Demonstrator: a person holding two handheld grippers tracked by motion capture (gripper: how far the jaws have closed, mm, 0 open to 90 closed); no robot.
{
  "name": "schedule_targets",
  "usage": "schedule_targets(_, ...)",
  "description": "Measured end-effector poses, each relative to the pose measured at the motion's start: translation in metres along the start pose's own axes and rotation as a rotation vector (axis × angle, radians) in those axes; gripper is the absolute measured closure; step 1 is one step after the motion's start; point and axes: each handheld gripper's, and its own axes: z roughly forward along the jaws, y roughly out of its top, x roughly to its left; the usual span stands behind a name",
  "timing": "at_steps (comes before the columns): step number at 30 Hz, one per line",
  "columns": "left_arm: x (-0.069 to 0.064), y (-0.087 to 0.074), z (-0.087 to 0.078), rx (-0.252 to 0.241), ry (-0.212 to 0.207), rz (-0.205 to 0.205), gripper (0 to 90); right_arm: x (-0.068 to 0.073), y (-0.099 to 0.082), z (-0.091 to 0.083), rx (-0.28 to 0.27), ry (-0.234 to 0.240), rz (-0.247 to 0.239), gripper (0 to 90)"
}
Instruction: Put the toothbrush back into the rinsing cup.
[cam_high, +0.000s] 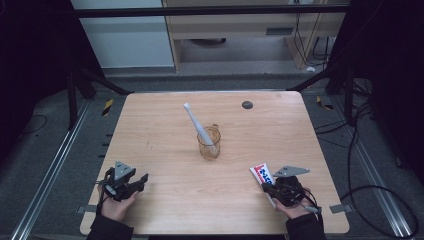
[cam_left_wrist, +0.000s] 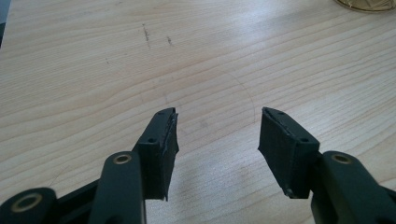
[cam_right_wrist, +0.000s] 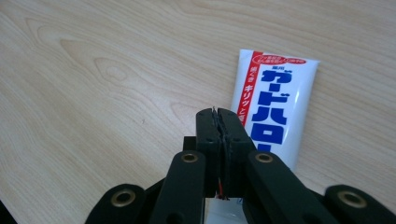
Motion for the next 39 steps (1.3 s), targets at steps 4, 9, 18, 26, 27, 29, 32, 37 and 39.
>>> schedule_targets(4,0.000,0.000,0.001,0.004,-0.002,0.002,45.6,-0.003,0.003,-0.003,-0.011,-0.043,0.009,86.6)
schedule_targets(9,-0.001,0.000,0.001,0.004,-0.004,0.004,45.7,-0.016,0.008,-0.003,-0.034,-0.115,0.044,90.0)
schedule_targets(18,-0.001,0.000,0.002,0.007,-0.003,0.006,45.9,-0.039,0.010,0.022,0.015,-0.177,0.079,90.0)
schedule_targets(26,-0.001,0.000,0.002,0.012,-0.004,0.010,45.9,-0.042,0.008,0.030,0.042,-0.179,0.087,90.0)
schedule_targets(27,-0.001,0.000,0.002,0.011,-0.004,0.009,45.9,-0.042,0.008,0.030,0.041,-0.178,0.087,90.0)
schedule_targets(29,-0.001,0.000,0.002,0.011,-0.004,0.009,45.9,-0.042,0.008,0.031,0.037,-0.168,0.082,90.0)
schedule_targets(32,0.000,0.000,0.002,0.013,-0.005,0.010,45.9,-0.040,0.009,0.033,0.037,-0.159,0.071,90.0)
schedule_targets(37,-0.001,0.000,0.003,0.013,-0.009,0.009,45.9,-0.038,0.011,0.035,0.038,-0.151,0.065,90.0)
schedule_targets(39,0.000,0.000,0.003,0.012,-0.010,0.008,45.8,-0.038,0.011,0.032,0.025,-0.160,0.065,88.2)
